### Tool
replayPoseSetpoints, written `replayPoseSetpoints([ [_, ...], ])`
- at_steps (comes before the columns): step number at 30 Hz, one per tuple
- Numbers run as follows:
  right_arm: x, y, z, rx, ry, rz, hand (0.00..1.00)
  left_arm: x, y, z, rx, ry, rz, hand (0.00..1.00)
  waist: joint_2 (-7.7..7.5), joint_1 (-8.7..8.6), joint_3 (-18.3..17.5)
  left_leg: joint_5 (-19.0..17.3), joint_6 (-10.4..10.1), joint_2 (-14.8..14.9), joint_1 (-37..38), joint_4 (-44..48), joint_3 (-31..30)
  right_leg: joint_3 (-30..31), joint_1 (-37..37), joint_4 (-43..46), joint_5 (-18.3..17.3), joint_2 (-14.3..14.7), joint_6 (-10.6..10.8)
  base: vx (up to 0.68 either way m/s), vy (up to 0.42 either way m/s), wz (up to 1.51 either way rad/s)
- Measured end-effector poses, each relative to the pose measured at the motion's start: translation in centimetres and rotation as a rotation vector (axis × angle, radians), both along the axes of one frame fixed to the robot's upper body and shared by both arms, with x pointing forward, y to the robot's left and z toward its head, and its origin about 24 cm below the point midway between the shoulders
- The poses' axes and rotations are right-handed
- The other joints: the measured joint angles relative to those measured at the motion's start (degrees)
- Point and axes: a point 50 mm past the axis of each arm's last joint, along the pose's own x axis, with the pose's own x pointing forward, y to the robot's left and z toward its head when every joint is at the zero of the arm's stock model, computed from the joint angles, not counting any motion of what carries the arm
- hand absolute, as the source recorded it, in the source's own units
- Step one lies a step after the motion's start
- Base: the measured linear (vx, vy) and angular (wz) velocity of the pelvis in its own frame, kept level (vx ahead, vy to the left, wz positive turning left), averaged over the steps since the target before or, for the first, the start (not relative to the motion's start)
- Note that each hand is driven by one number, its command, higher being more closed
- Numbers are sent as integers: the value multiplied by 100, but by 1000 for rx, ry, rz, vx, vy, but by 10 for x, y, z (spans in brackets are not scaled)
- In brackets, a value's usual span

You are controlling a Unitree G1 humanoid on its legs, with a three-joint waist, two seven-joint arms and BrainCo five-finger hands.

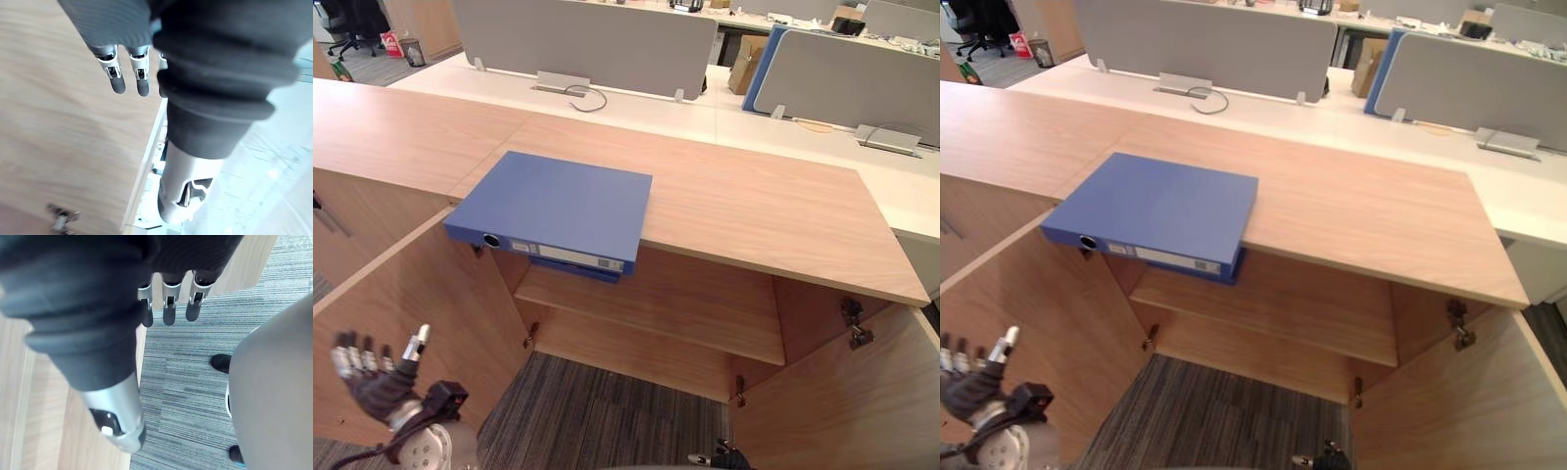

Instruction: Walk over to the cabinet, pick up the folder, carry it to the office cabinet, place the folder inside the office cabinet, then close the office cabinet door

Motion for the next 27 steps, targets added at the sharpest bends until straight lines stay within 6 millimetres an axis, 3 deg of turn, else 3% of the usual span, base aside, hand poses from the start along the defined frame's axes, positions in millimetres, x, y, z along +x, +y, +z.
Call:
replayPoseSetpoints([
  [4, 3, 6, 0, 0, -14, -9, 0, 2, -7, 36, 345, 72, 129, 0, -60, 20, -49, 0, 0, -14, 5, -7, -3, 3, 4, 2, -1, -14, 1, -17, 33, 0],
  [9, 12, 15, 2, 22, -45, -4, 0, 8, -12, 54, 562, 132, 209, 0, -53, -6, -68, 0, 1, -10, 3, -19, 12, 39, -18, 10, -1, 12, -1, -41, 10, -2],
  [15, 13, 24, 0, 37, -31, 75, 0, 19, -26, 58, 733, 208, 199, 0, -27, 21, -217, 4, -8, 16, -92, -7, 175, 249, -210, 3, 15, 98, -23, -10, 12, -16],
  [27, 14, 22, -1, 37, -24, 124, 0, 37, -40, 41, 814, 316, 62, 0, 94, 26, -249, 5, -6, 14, -105, -11, 226, 409, -355, 117, 9, 100, -30, -33, 22, -6],
])
